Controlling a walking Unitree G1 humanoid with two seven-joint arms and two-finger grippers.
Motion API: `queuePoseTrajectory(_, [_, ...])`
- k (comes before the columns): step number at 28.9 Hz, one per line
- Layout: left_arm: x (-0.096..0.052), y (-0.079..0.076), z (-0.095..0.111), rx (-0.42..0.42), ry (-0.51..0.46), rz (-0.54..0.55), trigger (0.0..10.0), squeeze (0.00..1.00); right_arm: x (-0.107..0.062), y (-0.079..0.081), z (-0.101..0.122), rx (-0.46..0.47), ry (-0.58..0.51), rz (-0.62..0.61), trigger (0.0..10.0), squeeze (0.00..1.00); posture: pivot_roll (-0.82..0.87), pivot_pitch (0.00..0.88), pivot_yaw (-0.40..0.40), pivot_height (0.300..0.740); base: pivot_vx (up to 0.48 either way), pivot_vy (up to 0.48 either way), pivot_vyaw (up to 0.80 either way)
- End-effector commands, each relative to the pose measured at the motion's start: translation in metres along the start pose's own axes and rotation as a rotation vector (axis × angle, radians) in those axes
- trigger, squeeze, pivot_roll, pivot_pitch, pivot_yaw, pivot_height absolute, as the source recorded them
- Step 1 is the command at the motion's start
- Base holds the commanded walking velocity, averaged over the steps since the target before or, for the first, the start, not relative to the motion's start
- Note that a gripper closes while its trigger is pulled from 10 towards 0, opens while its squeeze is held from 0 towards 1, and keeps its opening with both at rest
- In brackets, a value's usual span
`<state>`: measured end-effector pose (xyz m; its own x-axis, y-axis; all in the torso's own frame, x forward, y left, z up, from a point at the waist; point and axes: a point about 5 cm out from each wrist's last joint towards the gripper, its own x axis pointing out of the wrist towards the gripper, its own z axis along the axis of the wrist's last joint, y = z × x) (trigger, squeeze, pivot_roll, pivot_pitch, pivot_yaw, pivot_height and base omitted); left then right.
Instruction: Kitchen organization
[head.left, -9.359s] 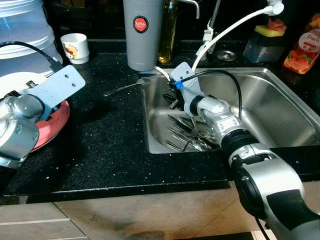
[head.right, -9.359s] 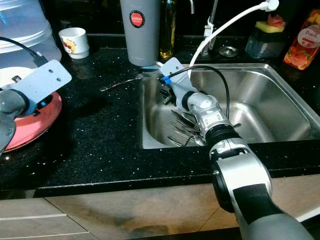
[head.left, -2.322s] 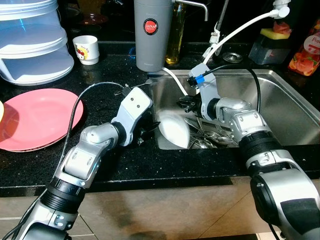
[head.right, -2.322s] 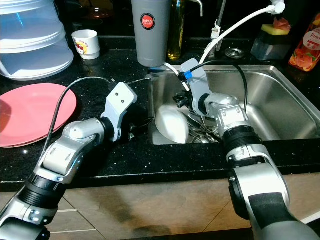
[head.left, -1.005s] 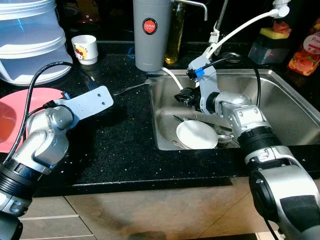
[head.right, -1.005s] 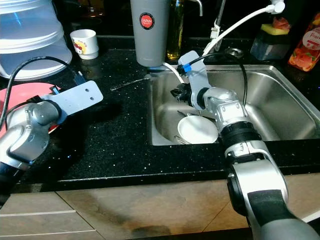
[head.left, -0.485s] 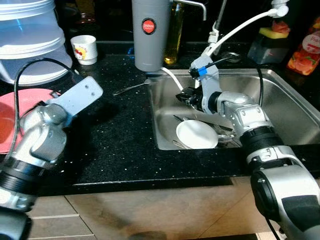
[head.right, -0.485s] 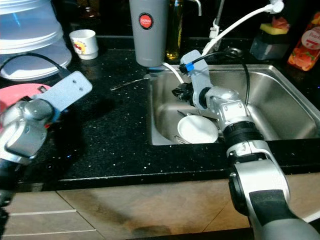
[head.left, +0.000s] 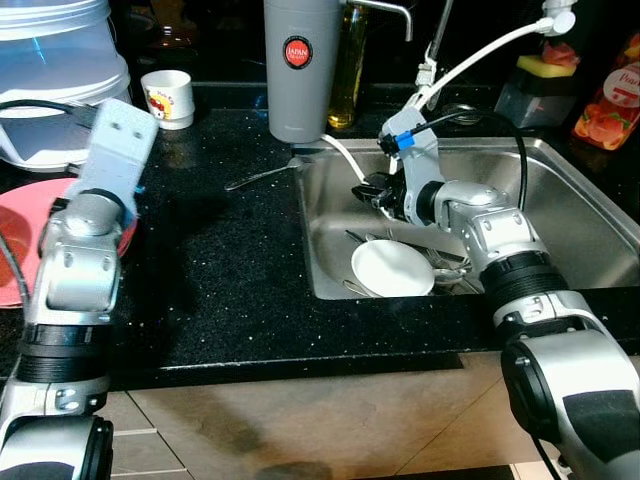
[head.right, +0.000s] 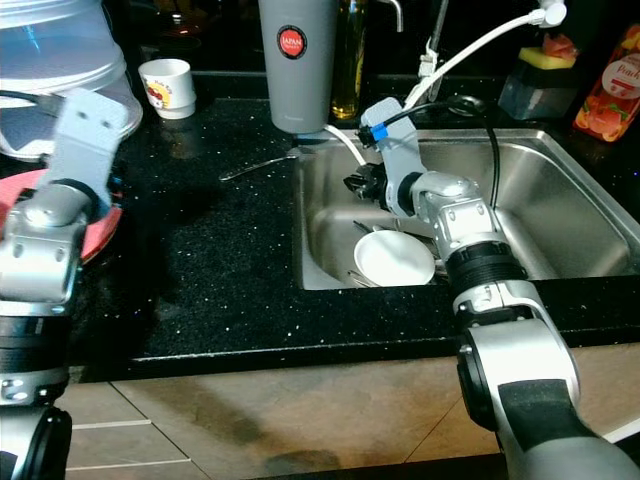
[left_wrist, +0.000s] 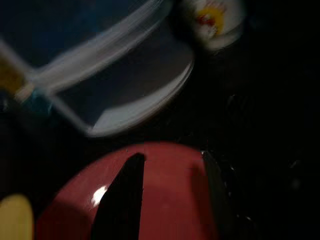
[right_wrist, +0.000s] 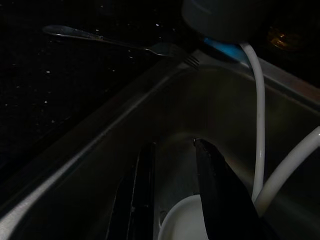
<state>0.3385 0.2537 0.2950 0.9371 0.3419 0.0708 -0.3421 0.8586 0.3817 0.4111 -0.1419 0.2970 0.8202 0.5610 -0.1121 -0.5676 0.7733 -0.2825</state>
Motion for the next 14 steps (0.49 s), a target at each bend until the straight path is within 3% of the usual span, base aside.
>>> queuePoseTrajectory(1, [-0.004,0.005,-0.012,-0.034,0.046,0.037,10.0,0.00,-0.001,0.000,0.003,-0.009,-0.004,0.006,10.0,0.00,0.04,0.143,-0.005,0.740,0.000,0.000,0.00])
queuePoseTrajectory(4, [-0.006,0.018,-0.031,-0.068,0.107,0.093,10.0,0.00,0.000,0.000,0.004,-0.019,-0.007,0.011,10.0,0.00,0.04,0.145,-0.007,0.740,0.000,0.000,0.00])
queuePoseTrajectory(9, [-0.007,0.021,-0.044,-0.106,0.156,0.101,10.0,0.00,0.000,0.001,0.004,-0.024,-0.006,0.014,10.0,0.00,0.04,0.147,-0.009,0.740,0.000,0.000,0.00])
queuePoseTrajectory(14, [-0.009,-0.002,-0.061,-0.225,0.267,-0.077,10.0,0.00,0.001,0.002,0.005,-0.031,-0.005,0.019,10.0,0.00,0.04,0.147,-0.010,0.740,0.000,0.000,0.00])
